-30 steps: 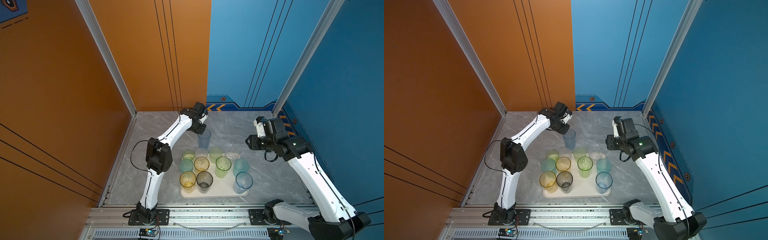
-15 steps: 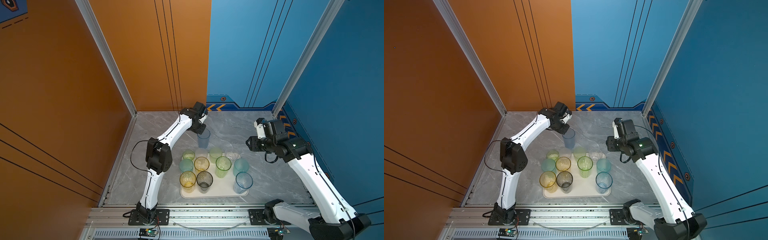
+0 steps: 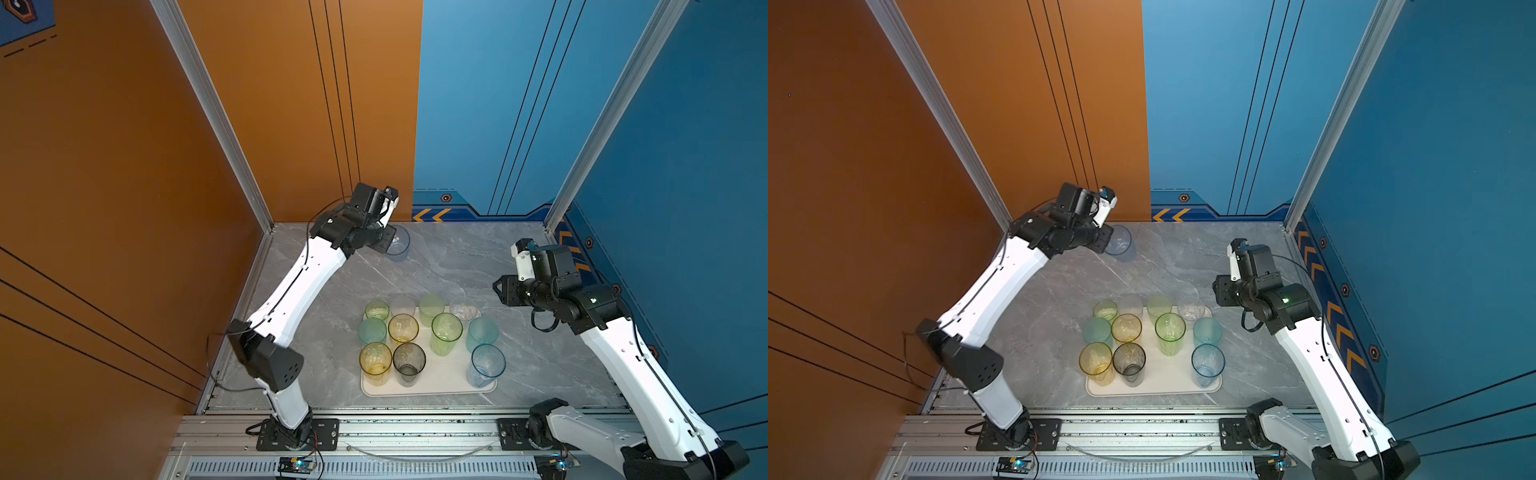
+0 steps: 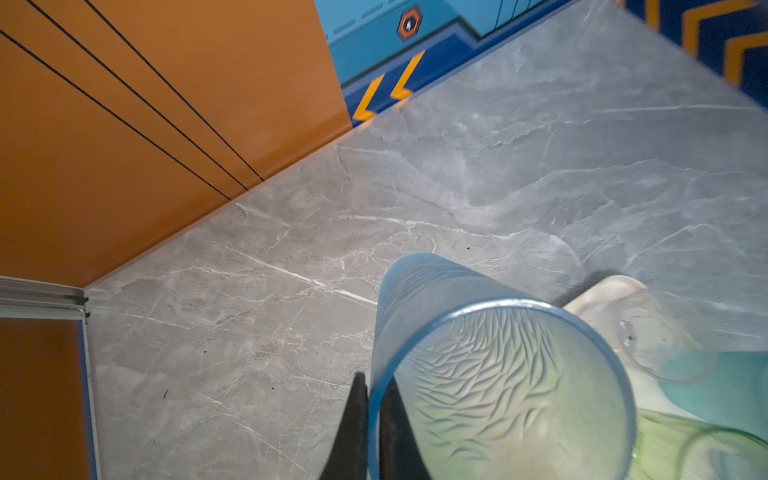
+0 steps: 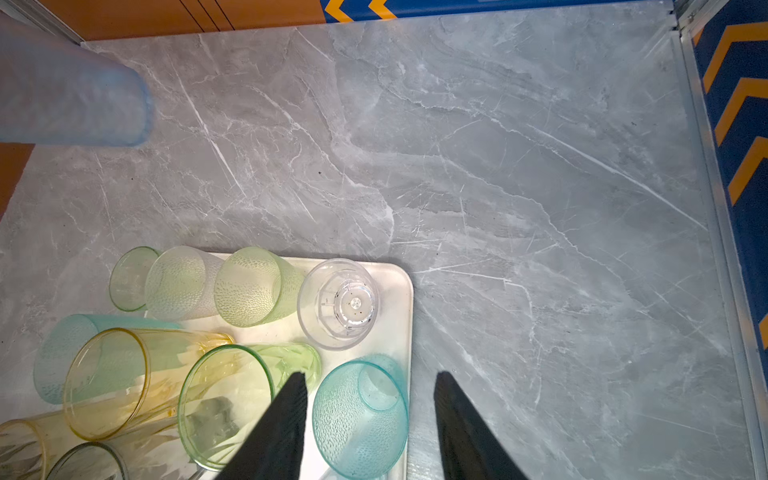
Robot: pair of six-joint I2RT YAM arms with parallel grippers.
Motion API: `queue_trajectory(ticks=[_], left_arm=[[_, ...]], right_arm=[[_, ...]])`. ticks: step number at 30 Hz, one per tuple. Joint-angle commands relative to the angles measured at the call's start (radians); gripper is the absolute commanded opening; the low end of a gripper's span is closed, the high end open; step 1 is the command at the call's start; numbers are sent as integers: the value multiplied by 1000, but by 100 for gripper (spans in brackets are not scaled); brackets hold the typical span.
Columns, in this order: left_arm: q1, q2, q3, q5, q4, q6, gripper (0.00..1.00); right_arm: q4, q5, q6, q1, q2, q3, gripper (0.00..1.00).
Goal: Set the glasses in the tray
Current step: 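Lift the frosted blue glass with the left gripper and swing it over the tray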
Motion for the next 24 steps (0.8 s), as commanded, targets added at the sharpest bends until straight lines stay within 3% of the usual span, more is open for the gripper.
queue_trajectory(ticks=[1, 6, 11, 18, 24], left_arm=[[-56, -156, -102, 9, 2, 9, 0], [-157, -417, -265, 85, -20, -36, 2], [-327, -532, -325, 114, -85, -63, 3], [-585, -427, -294, 34, -163, -57, 3], [-662, -247, -226, 59, -186, -18, 3]], right_arm=[[21, -21, 9, -9, -19, -16, 49], [33, -35, 31, -9, -39, -23, 49], [58, -35, 66, -12, -70, -20, 49], [84, -67, 116, -9, -81, -3, 49], [70, -57, 117, 11, -50, 31, 48]])
